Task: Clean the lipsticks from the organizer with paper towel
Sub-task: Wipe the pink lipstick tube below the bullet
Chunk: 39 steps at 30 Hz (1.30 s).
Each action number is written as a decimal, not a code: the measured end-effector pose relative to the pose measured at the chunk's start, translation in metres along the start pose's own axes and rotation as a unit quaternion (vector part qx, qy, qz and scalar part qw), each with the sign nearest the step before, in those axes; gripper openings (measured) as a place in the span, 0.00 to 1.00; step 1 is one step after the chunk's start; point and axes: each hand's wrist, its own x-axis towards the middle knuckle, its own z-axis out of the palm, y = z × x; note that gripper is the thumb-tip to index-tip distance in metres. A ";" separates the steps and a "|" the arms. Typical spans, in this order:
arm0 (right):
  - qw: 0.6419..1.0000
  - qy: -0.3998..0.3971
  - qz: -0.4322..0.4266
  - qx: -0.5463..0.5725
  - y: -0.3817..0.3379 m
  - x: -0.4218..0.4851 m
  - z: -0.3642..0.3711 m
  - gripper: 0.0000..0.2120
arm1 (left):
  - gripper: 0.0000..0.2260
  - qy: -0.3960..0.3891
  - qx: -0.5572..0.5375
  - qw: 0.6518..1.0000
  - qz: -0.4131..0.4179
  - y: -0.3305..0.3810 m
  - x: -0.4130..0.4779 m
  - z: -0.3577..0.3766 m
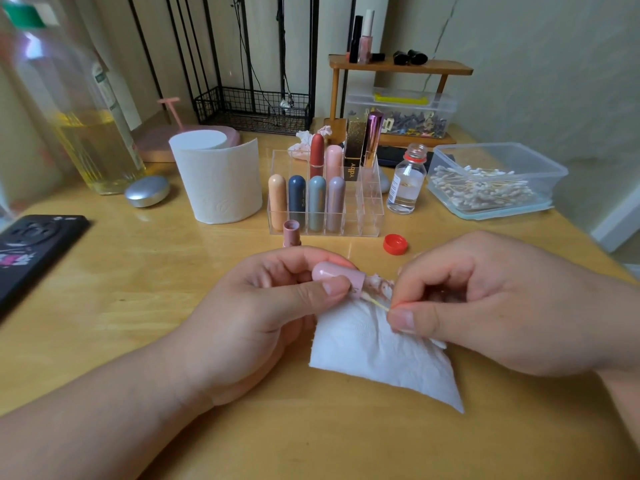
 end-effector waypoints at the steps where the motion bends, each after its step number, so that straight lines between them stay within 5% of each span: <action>1: 1.000 0.009 -0.007 0.000 0.001 0.000 -0.003 0.08 | 0.10 -0.001 0.001 1.000 -0.001 0.000 0.000 0.000; 5: 0.998 0.059 0.026 0.027 0.010 0.000 -0.026 0.06 | 0.10 -0.019 0.001 1.000 -0.013 0.000 -0.001 -0.001; 9: 0.970 0.170 0.146 -0.096 0.046 0.018 -0.026 0.10 | 0.12 -0.030 0.010 0.999 -0.028 0.000 -0.002 0.000; 13: 0.946 0.191 0.222 -0.141 0.069 0.034 -0.013 0.11 | 0.11 -0.045 0.028 0.998 -0.041 0.000 -0.002 0.001; 39: 0.934 0.259 0.212 -0.122 0.066 0.037 -0.017 0.16 | 0.11 -0.083 -0.011 0.996 -0.019 -0.001 -0.002 -0.002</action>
